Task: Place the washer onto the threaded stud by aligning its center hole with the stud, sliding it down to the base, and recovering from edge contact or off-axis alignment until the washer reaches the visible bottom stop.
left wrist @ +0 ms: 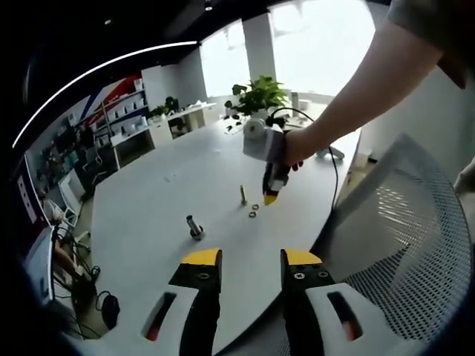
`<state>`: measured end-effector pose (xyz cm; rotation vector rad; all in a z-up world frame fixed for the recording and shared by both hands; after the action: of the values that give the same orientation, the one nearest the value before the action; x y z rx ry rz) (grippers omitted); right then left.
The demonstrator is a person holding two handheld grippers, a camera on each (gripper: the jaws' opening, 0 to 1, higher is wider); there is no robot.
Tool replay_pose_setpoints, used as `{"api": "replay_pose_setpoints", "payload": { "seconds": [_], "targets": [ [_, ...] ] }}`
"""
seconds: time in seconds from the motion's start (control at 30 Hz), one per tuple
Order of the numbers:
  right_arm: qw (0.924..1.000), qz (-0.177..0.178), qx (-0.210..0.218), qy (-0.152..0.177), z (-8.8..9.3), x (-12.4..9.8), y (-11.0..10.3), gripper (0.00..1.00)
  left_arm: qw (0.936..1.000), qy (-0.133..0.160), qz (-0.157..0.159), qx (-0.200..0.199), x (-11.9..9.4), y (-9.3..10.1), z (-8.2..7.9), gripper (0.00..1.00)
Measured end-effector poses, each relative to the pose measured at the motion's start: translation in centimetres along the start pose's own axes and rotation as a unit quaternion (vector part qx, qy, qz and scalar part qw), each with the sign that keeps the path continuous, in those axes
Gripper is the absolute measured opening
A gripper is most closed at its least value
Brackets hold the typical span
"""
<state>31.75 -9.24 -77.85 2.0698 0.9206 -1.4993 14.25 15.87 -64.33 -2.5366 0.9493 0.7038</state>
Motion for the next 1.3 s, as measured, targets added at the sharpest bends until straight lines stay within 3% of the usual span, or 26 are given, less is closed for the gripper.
{"api": "replay_pose_setpoints", "payload": {
  "seconds": [0.37,0.67,1.3],
  "targets": [
    [0.9999,-0.002,-0.008,0.009,-0.5,0.8,-0.1,0.24,0.9999,-0.010,-0.001,0.004,0.1,0.1,0.2,0.30],
    [0.9997,-0.001,-0.022,0.004,-1.6,1.6,0.0,0.24,0.9999,-0.015,-0.003,0.001,0.1,-0.1,0.3,0.30],
    [0.9987,-0.009,-0.046,-0.019,-2.0,2.8,0.6,0.23,0.9998,-0.017,-0.012,-0.006,0.1,-0.3,0.5,0.30]
  ]
}}
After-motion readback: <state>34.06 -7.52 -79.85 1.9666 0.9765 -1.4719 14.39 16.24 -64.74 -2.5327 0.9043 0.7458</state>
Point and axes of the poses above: the point that each gripper's makers call its tool centre point, and the gripper's own axes: x roughly forward along the fingers, y roughly to its right, z roughly out of its underside, the point moved 8 cm from there along -x, roughly backward along the fingers, and after that the axes turned 3 degrees about -z, right-handed, at the moved point
